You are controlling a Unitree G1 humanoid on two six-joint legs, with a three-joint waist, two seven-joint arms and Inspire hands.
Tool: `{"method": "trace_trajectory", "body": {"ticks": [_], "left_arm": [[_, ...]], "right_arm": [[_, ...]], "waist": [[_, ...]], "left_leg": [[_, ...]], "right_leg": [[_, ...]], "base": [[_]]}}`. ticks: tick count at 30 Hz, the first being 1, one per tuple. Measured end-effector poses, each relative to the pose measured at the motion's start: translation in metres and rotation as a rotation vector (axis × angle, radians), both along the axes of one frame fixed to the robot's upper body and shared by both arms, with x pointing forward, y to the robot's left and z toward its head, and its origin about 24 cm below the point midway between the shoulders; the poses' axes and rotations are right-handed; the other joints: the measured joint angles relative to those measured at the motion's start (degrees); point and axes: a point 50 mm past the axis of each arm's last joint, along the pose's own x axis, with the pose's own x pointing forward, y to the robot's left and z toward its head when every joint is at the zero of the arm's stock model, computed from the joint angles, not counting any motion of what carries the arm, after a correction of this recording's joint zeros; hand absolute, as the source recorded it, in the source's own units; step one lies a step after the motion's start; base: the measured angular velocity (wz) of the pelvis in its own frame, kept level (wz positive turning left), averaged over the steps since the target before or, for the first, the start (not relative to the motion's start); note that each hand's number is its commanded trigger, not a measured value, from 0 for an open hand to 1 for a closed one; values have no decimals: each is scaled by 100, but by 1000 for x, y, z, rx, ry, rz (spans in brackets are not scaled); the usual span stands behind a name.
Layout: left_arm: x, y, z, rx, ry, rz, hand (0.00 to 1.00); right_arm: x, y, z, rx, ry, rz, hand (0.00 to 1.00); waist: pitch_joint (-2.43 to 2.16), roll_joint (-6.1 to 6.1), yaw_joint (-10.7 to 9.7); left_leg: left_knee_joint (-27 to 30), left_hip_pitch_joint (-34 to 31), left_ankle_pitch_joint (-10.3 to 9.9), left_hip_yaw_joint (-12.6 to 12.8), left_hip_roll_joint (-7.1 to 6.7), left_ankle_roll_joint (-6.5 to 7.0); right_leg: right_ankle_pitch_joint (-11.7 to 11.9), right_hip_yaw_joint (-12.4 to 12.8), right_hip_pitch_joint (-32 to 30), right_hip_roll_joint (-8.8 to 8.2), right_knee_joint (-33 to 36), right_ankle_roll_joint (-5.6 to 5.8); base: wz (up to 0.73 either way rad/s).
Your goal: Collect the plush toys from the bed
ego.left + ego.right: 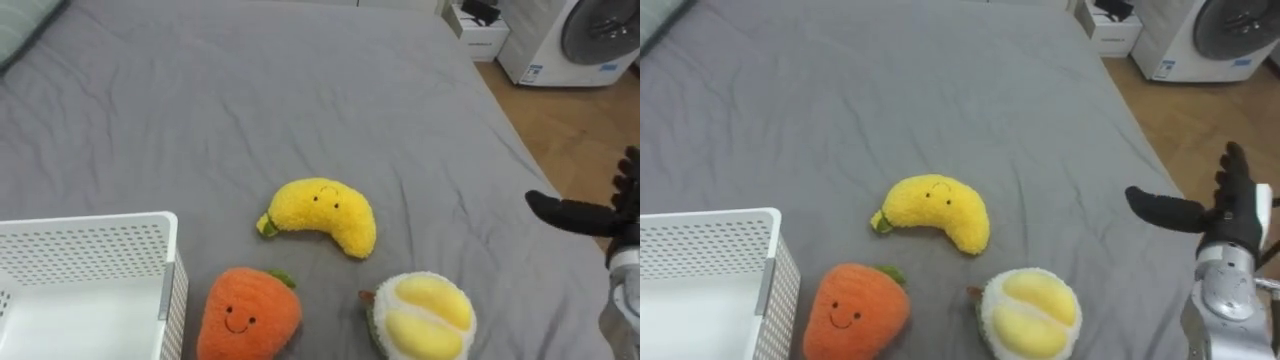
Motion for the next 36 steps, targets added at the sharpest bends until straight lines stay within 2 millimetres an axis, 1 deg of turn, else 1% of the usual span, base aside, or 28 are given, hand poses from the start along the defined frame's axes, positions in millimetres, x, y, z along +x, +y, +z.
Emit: {"method": "trace_trajectory", "body": {"ticks": [5, 8, 10, 13, 15, 17, 19, 22, 24, 26, 28, 33, 36], "left_arm": [[4, -6, -2, -14, 2, -47, 0], [7, -8, -2, -18, 1, -67, 0], [8, -8, -2, -19, -1, -73, 0], [15, -9, 0, -18, -34, -72, 0], [17, -9, 0, -16, -38, -73, 0], [18, -9, 0, -11, -39, -75, 0], [21, -9, 0, -10, -44, -77, 0], [24, -9, 0, -13, -54, -75, 0], [25, -10, 0, -15, -58, -70, 0], [25, -10, 0, -18, -60, -64, 0], [26, -10, 0, -19, -61, -63, 0], [25, -11, -1, -37, -71, -16, 0], [24, -11, -1, -43, -69, -15, 0]], "right_arm": [[5, 20, -7, -76, 62, 133, 0], [7, 32, -12, -95, 94, 206, 0], [7, 40, -15, -117, 115, 248, 0], [6, 51, -26, -130, 171, 317, 0], [4, 57, -34, -149, 220, 363, 0], [3, 60, -38, -175, 251, 397, 0], [1, 60, -44, -216, 302, 423, 0], [-3, 62, -54, -265, 382, 476, 0], [-7, 60, -62, -287, 444, 500, 0], [-10, 59, -66, -304, 480, 515, 0], [-13, 58, -71, -311, 510, 518, 0], [-27, 50, -91, -287, 636, 510, 0], [-30, 49, -95, -290, 672, 522, 0]], "waist": [[17, 36, 153], [26, 48, 176], [30, 52, 176], [33, 41, 203], [40, 25, 271], [36, 14, 283], [22, -10, 301], [22, -21, 320], [24, -23, 321], [24, -22, 321], [23, -24, 324], [32, -33, 345], [43, -44, 367]], "left_leg": [[6, -5, 1, -38, 0, -2], [7, -12, 0, -67, 1, -3], [5, -21, 0, -72, 1, -3], [1, -26, 1, -49, 0, -3], [0, -31, 1, -35, 1, -3], [0, -51, 0, -39, 1, -3], [10, -90, 0, -64, 0, -3], [19, -99, 1, -90, -8, -2], [33, -99, 2, -128, -17, -1], [35, -101, 2, -136, -18, 0], [40, -92, 2, -141, -16, -1], [57, -82, 1, -150, -17, 0], [62, -94, 1, -151, -16, -1]], "right_leg": [[0, -38, -8, -3, -15, 0], [0, -146, -12, -15, -22, 0], [0, -172, -4, -18, -19, 0], [0, -167, -4, -18, -9, 0], [0, -166, -15, -18, -7, 0], [0, -167, -20, -18, -8, 0], [0, -175, -20, -17, -12, 0], [0, -201, -20, -24, -17, 0], [0, -231, -22, -35, -23, 0], [0, -241, -22, -38, -23, 0], [0, -249, -12, -38, -23, 0], [0, -256, -6, -53, -22, 0], [0, -256, -8, -52, -23, 0]], "base": [[3], [6], [2], [-4], [-4], [0], [7], [5], [6], [2], [0], [0], [0]]}}
